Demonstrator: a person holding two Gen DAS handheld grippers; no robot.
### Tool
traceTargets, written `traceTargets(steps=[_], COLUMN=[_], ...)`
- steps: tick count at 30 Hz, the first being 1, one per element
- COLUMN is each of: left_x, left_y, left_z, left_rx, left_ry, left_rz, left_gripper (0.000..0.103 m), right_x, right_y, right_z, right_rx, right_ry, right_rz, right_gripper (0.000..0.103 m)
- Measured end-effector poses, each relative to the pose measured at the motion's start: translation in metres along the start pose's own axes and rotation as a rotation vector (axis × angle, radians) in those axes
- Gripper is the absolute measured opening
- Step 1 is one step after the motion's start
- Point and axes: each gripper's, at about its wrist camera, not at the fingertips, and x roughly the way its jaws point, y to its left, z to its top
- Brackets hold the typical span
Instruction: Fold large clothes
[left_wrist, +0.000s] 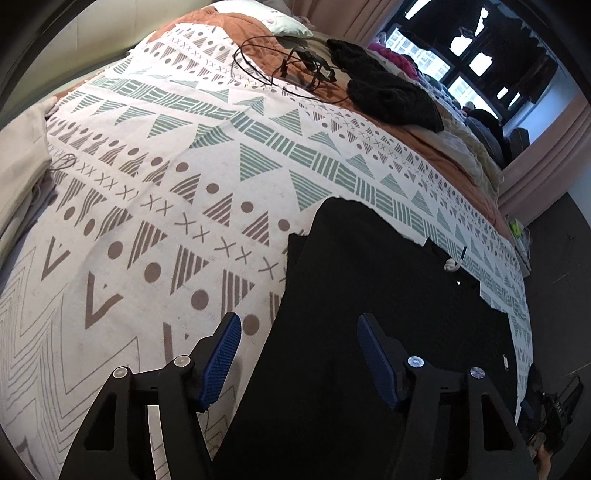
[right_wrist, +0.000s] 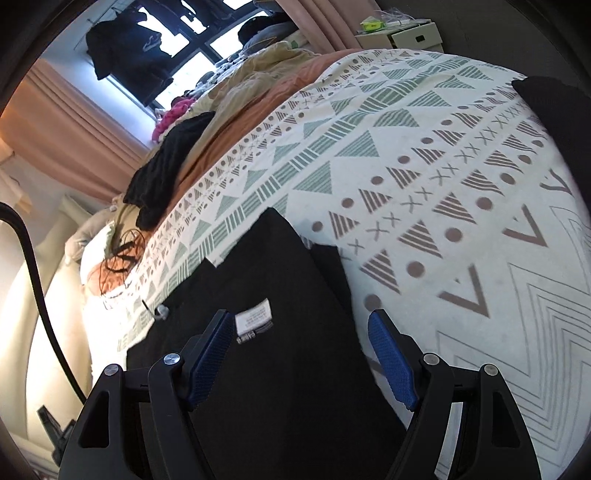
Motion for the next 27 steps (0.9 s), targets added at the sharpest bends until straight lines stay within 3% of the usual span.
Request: traceTargets(steps=[9,11,12,13,15,17,20,24,27], left_x=[0.007,0.007,0.007,0.007,0.008,0.009,0.016,0.016,0.017], left_y=[0.015,0.017,0.017,0.017,0.016,0.016,0.018,0.018,0.013], left_z=[-0.038,-0.042,-0.043,-0.044,-0.044,-0.044,-0.042,-0.037,-0.031], left_rx=[0.048,0.046,0.048,0.051,0.063,0.080,0.084,0.089,0.096], left_ry=[0.055,0.059,0.061,0.065,0.064,0.065,0.079,0.060,0.046], left_rz=[-0.022,-0.029,-0.032,-0.031,-0.024,-0.038,-0.017,-0.023,-0.015], left_gripper=[0.066,0.060,0.050,0.040,0.033,0.031,0.014,0.004,0.002], right_x=[-0.024,-0.024,-0.023,-0.021,-0.020,-0.021,-0.022,-0.013,-0.010], right_y=[-0.023,-0.026,-0.029,-0.029,-0.031,-0.034,-0.038,-0.038,-0.035], right_z=[-0.033,-0.043,-0.047,-0.052,-0.058,-0.060,-0.057,-0.050,-0.046], right_rx=[-0.101,-0.112,-0.118,-0.129,-0.135,-0.121,-0.099,-0.094,-0.108], right_ry=[0.065,0.089,0.103,0.116,0.124,0.113,0.076,0.087,0.078], right_rz=[-0.055,-0.036,-0.023,-0.016,-0.007,-0.017,-0.009,0.003,0.014], right_gripper=[0.076,0.074,0.073,0.068,0.053,0.032,0.016,0.010,0.004])
